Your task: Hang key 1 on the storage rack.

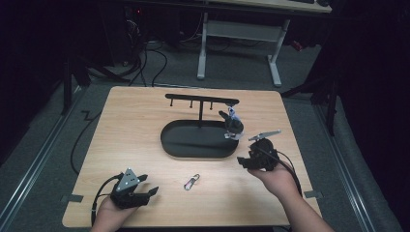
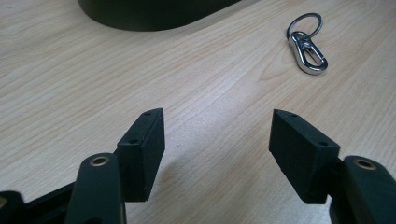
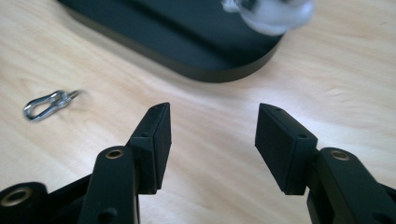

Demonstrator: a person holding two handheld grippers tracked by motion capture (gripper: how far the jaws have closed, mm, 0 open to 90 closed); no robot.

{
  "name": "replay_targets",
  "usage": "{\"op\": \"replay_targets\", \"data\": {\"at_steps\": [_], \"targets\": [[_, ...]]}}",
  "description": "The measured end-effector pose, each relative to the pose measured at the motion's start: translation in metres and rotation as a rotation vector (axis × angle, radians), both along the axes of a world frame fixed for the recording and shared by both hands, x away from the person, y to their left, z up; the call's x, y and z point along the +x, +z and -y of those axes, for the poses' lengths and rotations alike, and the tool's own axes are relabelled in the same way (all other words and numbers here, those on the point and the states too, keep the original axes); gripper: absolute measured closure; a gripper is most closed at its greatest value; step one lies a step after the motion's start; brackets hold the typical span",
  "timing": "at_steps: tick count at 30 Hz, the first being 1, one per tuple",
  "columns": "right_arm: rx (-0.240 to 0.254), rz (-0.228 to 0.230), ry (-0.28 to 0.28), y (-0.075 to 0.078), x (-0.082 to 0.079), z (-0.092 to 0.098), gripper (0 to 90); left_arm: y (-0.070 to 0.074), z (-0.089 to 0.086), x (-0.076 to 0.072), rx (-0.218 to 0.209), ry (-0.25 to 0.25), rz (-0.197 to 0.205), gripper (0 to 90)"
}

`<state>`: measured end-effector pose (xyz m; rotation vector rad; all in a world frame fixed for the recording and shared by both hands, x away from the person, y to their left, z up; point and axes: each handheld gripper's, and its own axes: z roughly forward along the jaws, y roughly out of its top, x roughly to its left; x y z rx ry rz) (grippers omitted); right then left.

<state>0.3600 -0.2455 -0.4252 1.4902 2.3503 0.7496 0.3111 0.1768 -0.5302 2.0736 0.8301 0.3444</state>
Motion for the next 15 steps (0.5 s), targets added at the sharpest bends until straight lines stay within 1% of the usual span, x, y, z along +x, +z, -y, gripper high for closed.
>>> {"op": "replay_targets", "data": {"at_steps": [1, 2, 3, 4, 5, 6, 7, 8, 10, 11, 12, 13, 15], "targets": [[0.014, 0.012, 0.003, -0.004, -0.005, 0.001, 46.1, 0.000, 0.001, 0.000, -0.001, -0.001, -0.002, 36.9], [0.012, 0.044, 0.003, -0.008, -0.011, 0.001, 46.1, 0.000, 0.002, -0.001, 0.000, -0.004, -0.006, 37.4], [0.010, 0.084, 0.022, -0.012, -0.018, 0.001, 46.1, 0.000, 0.003, -0.001, 0.002, -0.004, -0.007, 37.8], [0.013, 0.114, 0.032, -0.017, -0.024, 0.001, 45.6, 0.000, 0.004, -0.002, 0.004, -0.006, -0.007, 38.0], [0.020, 0.134, 0.032, -0.022, -0.030, 0.001, 45.6, 0.000, 0.005, -0.002, 0.005, -0.004, -0.001, 38.4], [0.038, 0.148, 0.026, -0.028, -0.036, 0.003, 46.1, 0.000, 0.005, -0.003, 0.006, -0.003, 0.001, 39.1], [0.070, 0.170, 0.016, -0.034, -0.041, 0.005, 46.1, 0.000, 0.006, -0.004, 0.003, 0.001, 0.007, 39.7], [0.096, 0.182, 0.012, -0.041, -0.046, 0.007, 46.4, 0.001, 0.007, -0.004, 0.001, 0.003, 0.006, 40.0], [0.134, 0.229, -0.002, -0.052, -0.057, 0.012, 47.0, 0.001, 0.009, -0.004, -0.008, 0.007, -0.001, 40.3], [0.166, 0.248, -0.015, -0.057, -0.062, 0.014, 48.1, 0.002, 0.009, -0.004, -0.021, 0.008, -0.015, 40.4], [0.196, 0.274, -0.026, -0.061, -0.067, 0.018, 48.4, 0.003, 0.010, -0.004, -0.045, 0.006, -0.029, 40.6], [0.224, 0.299, -0.031, -0.065, -0.072, 0.021, 48.5, 0.006, 0.011, -0.005, -0.066, 0.005, -0.030, 41.0], [0.238, 0.346, -0.055, -0.073, -0.082, 0.028, 48.4, 0.011, 0.016, -0.007, -0.083, 0.012, -0.019, 42.1]]}}
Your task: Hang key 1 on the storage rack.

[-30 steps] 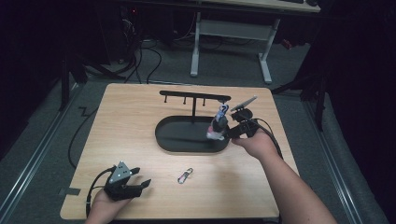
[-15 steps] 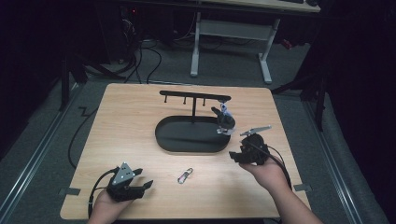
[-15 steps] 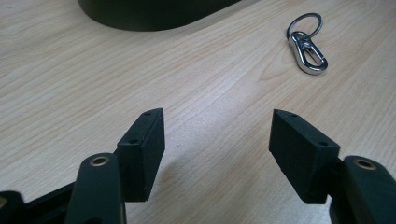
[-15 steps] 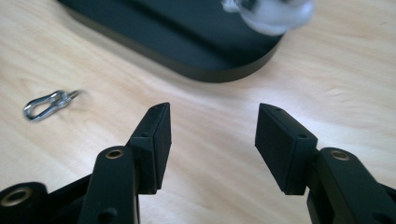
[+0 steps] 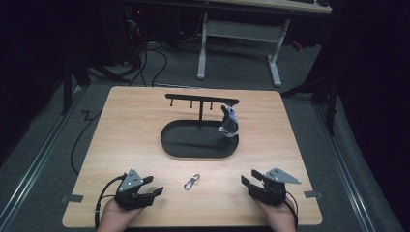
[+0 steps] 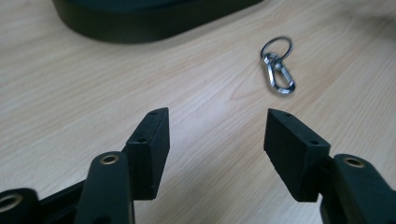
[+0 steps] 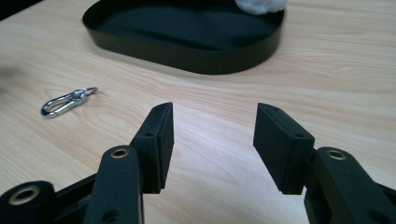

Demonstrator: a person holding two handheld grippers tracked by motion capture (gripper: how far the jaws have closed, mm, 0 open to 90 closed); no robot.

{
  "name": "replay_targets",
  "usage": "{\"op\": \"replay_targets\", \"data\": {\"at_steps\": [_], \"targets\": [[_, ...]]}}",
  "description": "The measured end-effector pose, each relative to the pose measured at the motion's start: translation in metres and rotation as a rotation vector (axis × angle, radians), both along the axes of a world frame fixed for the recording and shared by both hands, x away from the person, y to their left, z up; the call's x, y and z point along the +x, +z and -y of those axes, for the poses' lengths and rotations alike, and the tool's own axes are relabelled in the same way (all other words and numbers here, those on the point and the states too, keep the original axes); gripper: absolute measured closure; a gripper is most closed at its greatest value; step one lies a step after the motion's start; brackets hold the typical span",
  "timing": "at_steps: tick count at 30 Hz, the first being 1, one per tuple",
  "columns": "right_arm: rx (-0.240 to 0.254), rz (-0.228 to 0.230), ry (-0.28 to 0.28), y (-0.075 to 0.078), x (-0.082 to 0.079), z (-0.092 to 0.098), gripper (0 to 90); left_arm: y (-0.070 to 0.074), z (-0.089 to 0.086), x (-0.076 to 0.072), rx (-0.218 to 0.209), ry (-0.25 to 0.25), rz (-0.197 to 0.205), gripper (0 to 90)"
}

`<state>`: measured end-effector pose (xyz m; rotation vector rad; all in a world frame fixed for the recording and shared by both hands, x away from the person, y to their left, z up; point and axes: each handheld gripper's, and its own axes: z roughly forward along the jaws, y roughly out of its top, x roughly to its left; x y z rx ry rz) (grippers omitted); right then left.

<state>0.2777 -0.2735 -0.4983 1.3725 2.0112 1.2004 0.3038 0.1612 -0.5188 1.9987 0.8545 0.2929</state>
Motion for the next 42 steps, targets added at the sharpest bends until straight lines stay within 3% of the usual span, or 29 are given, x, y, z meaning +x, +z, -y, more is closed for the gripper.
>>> {"op": "replay_targets", "data": {"at_steps": [2, 4, 8, 10, 17, 23, 29, 33, 36, 42], "targets": [[0.005, 0.046, -0.012, -0.007, -0.009, 0.007, 48.6, 0.004, 0.006, 0.000, -0.019, 0.005, -0.006, 45.0], [0.006, 0.051, 0.019, -0.007, -0.010, 0.010, 47.9, 0.006, 0.014, 0.002, -0.010, 0.022, -0.010, 52.3], [0.017, 0.035, 0.012, -0.011, -0.006, 0.018, 48.9, 0.004, 0.036, 0.007, 0.045, 0.031, -0.044, 70.6], [0.046, 0.029, 0.015, -0.011, -0.004, 0.020, 49.4, 0.002, 0.051, 0.011, 0.101, 0.030, -0.031, 76.7], [0.037, 0.031, 0.072, -0.012, -0.003, 0.015, 50.2, -0.009, 0.090, 0.026, 0.185, 0.036, -0.049, 85.2], [0.013, 0.030, 0.116, -0.013, -0.009, 0.011, 50.2, -0.008, 0.112, 0.022, 0.187, -0.017, -0.049, 87.3], [0.014, 0.011, 0.116, -0.014, -0.012, 0.013, 50.2, -0.009, 0.143, 0.017, 0.186, -0.072, -0.029, 84.7], [0.019, 0.001, 0.103, -0.016, -0.013, 0.016, 50.2, -0.010, 0.150, 0.020, 0.193, -0.041, -0.006, 84.4], [0.021, 0.000, 0.101, -0.016, -0.014, 0.018, 50.2, -0.011, 0.147, 0.023, 0.176, -0.018, -0.013, 86.4], [0.038, -0.015, 0.092, -0.018, -0.013, 0.021, 50.1, -0.011, 0.168, 0.017, 0.168, -0.079, -0.008, 89.8]]}}
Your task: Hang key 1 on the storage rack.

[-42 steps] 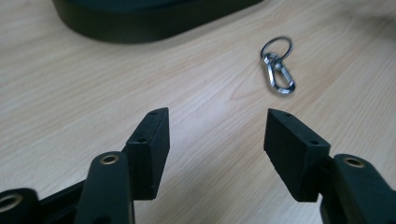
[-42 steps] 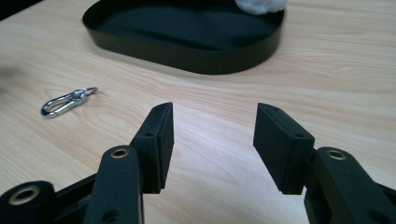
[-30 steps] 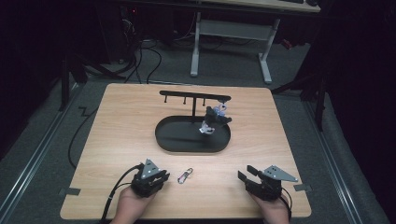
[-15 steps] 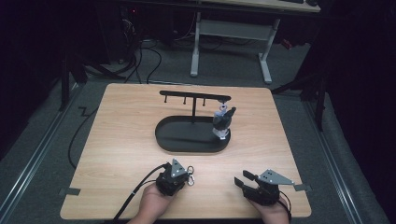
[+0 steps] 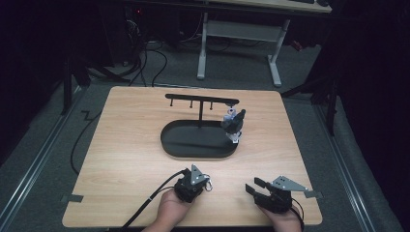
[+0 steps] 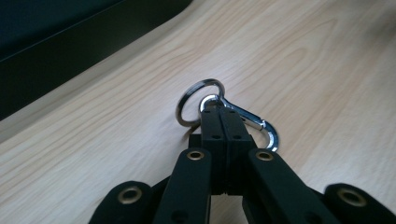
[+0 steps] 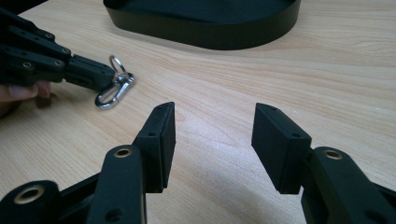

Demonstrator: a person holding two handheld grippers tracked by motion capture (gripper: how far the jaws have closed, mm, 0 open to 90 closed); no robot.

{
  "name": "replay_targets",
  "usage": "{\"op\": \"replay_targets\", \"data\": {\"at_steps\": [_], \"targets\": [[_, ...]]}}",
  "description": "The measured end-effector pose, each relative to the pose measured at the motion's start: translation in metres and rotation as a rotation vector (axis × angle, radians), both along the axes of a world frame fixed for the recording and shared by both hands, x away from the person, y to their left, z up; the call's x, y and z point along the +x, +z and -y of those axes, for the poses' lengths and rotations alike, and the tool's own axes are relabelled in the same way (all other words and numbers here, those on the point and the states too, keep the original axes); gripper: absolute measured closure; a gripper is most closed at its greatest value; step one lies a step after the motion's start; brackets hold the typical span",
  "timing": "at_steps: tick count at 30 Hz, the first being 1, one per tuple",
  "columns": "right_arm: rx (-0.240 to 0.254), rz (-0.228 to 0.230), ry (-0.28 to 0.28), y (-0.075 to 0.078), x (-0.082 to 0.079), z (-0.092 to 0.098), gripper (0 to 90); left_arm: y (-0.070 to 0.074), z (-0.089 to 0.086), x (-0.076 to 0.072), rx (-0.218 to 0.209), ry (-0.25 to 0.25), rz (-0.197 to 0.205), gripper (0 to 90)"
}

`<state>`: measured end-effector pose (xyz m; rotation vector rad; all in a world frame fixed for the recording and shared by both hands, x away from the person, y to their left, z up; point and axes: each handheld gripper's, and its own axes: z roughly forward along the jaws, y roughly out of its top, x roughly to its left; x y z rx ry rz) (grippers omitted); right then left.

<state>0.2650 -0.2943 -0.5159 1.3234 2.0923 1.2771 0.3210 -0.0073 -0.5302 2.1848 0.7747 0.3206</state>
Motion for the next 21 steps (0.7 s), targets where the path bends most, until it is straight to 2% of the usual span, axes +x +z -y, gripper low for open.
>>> {"op": "replay_targets", "data": {"at_steps": [10, 13, 17, 21], "targets": [[0.000, -0.008, -0.006, -0.002, 0.002, 0.003, 50.1, 0.001, 0.060, -0.004, -0.006, -0.113, -0.006, 89.5], [0.005, -0.015, -0.016, -0.002, 0.002, 0.007, 50.0, 0.001, 0.074, -0.006, -0.012, -0.132, -0.007, 89.0], [0.022, -0.028, -0.024, -0.003, 0.003, 0.011, 50.3, 0.000, 0.068, -0.011, -0.022, -0.128, -0.010, 86.1], [0.021, -0.048, -0.028, -0.005, 0.005, 0.011, 51.0, 0.000, 0.041, -0.017, -0.019, -0.101, -0.002, 84.4]]}}
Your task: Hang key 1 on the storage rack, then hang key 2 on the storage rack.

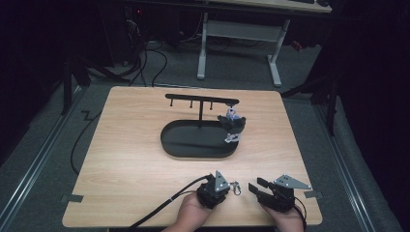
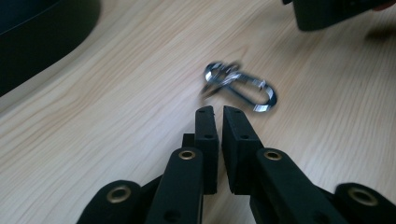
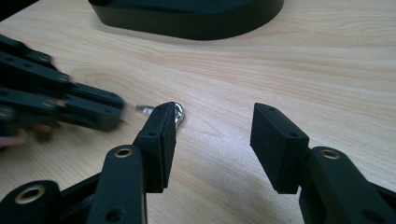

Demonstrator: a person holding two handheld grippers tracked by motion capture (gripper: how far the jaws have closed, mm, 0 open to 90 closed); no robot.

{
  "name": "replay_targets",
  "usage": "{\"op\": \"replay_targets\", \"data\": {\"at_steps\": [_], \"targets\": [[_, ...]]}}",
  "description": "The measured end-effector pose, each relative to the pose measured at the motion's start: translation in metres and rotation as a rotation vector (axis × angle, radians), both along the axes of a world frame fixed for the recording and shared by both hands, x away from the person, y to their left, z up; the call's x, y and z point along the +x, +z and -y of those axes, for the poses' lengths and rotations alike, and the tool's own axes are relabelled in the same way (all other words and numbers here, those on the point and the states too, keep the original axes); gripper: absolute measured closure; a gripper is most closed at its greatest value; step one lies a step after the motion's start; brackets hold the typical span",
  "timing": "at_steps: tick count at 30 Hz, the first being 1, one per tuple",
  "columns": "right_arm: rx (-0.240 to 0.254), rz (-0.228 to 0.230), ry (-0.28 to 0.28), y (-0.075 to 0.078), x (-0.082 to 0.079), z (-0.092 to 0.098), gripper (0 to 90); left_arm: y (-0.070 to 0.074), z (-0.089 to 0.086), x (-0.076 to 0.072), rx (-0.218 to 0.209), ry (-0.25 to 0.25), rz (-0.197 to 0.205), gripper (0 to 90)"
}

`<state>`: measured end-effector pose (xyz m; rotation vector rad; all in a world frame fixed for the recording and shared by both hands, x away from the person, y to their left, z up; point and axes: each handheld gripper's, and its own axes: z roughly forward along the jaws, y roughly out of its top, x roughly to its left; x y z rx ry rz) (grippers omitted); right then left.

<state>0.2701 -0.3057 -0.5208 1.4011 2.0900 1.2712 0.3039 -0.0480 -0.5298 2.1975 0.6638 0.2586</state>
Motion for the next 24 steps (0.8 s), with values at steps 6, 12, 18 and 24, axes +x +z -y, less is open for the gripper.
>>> {"op": "replay_targets", "data": {"at_steps": [6, 12, 18, 24], "targets": [[-0.015, -0.019, 0.001, -0.002, 0.002, -0.003, 51.1, 0.002, -0.063, 0.001, 0.001, 0.103, 0.029, 80.1], [-0.036, -0.030, -0.010, -0.003, 0.003, -0.003, 51.4, 0.015, -0.141, 0.010, 0.012, 0.216, 0.102, 71.9], [-0.049, -0.039, -0.036, -0.003, 0.003, -0.002, 50.3, 0.013, -0.203, 0.019, 0.025, 0.322, 0.108, 52.6], [-0.073, -0.046, -0.064, -0.003, 0.004, -0.001, 48.5, 0.003, -0.230, 0.018, -0.041, 0.373, 0.083, 45.1]]}}
